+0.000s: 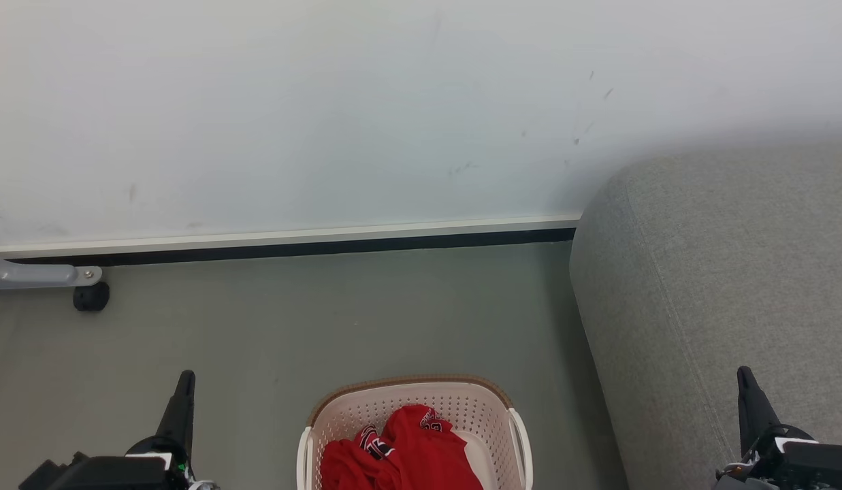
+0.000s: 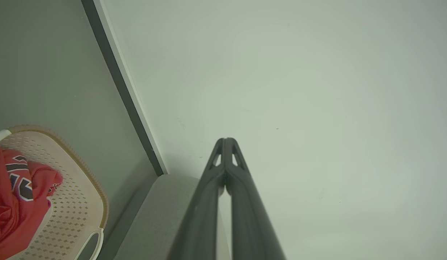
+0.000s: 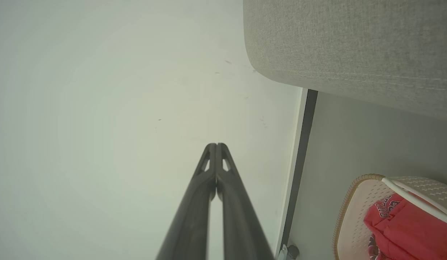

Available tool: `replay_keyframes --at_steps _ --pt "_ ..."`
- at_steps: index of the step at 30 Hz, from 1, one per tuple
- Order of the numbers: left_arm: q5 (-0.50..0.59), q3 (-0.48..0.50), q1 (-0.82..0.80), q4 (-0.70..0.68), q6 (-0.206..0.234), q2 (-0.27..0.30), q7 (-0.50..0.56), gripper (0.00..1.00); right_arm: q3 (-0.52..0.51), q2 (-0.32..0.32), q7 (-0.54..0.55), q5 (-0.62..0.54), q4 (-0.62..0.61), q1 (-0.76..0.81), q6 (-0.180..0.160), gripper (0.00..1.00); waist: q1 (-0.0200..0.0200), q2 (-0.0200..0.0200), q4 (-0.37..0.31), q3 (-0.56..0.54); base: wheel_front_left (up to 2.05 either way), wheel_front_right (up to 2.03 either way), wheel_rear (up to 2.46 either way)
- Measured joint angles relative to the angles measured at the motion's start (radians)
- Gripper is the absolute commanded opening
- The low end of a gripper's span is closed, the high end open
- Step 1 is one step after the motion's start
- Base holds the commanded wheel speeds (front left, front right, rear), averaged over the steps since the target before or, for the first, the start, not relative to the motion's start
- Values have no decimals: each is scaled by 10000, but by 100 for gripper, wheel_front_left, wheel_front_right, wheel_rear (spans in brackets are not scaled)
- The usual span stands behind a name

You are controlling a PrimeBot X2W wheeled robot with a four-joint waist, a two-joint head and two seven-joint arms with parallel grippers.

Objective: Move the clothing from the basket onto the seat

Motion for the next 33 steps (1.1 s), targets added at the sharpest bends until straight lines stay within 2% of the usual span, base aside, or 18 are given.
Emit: replay_keyframes --at_steps 33 --pt "0 0 0 0 0 0 0 0 0 0 0 0 0 0 0 0 0 0 0 0 0 0 0"
